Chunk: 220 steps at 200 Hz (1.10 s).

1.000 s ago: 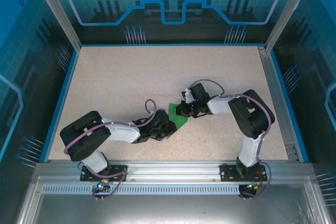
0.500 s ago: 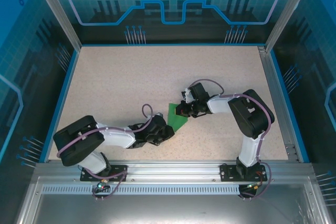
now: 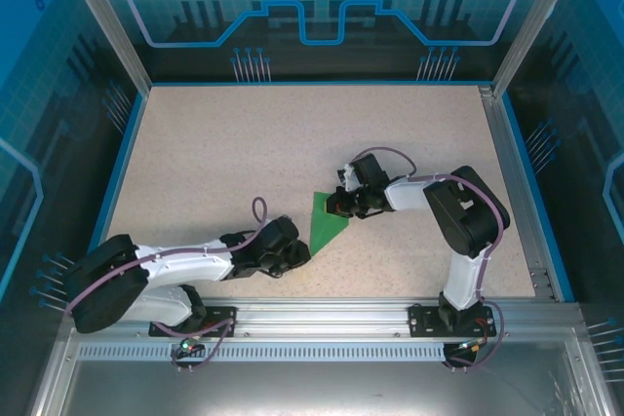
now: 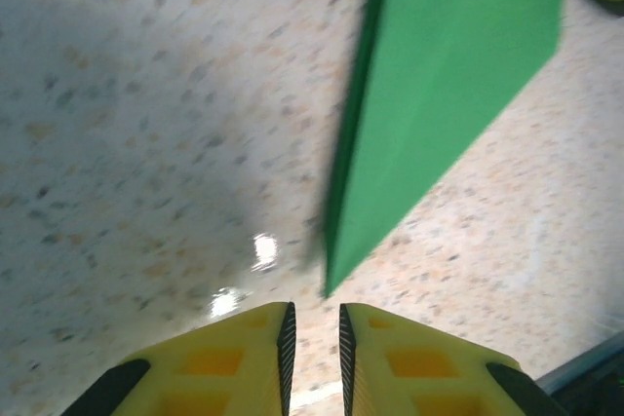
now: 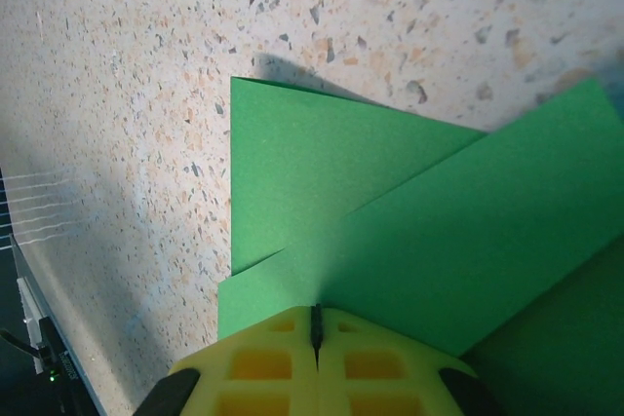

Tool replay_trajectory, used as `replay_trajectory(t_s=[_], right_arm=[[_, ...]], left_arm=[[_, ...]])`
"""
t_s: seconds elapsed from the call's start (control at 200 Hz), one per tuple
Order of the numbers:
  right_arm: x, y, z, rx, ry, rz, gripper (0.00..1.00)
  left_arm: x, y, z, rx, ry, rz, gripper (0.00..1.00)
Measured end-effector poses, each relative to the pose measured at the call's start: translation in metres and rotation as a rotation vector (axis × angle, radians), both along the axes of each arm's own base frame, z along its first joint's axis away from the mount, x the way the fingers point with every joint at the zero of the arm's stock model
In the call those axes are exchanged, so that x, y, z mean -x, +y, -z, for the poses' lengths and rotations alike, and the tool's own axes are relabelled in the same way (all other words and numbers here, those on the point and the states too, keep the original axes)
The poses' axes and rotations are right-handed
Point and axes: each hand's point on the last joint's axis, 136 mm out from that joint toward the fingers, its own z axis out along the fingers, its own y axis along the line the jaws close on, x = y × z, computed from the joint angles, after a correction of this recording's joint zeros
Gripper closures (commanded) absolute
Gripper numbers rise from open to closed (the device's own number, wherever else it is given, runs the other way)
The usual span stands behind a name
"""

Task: Fold a paper plane with a square sheet of paper (pick it up from the middle)
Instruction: Fourth fold the wing at the center of the table.

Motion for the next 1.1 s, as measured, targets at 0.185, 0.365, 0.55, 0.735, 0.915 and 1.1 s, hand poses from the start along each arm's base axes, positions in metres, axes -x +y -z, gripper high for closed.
replay_trajectory(t_s=[0.185, 0.365, 0.55, 0.735, 0.915, 1.1], right_arm=[[0.0, 0.0, 0.0, -0.004, 0.0, 0.005, 0.95], [0.0, 0.0, -0.001, -0.008, 0.001, 0.014, 0.95], [0.0, -0.002, -0.002, -0.003, -0.004, 0.021, 0.91], [0.005, -0.011, -0.01, 0.047, -0.007, 0.017, 0.86], [0.004, -0.011, -0.044, 0.029, -0.082, -0.003, 0.88], [0.011, 0.002, -0.045, 0.003, -0.086, -0.048, 0.92]], left_arm=[[-0.026, -0.011, -0.021, 0.05, -0.063, -0.01, 0.75], [-0.046, -0.031, -0.025, 0.077, -0.088, 0.014, 0.78], [-0.049, -0.03, 0.002, 0.025, -0.033, 0.001, 0.81], [-0.036, -0.015, 0.024, -0.003, 0.009, -0.014, 0.82], [-0.037, -0.022, 0.023, 0.049, -0.001, -0.008, 0.84], [-0.037, -0.022, 0.024, 0.042, 0.005, -0.008, 0.85]])
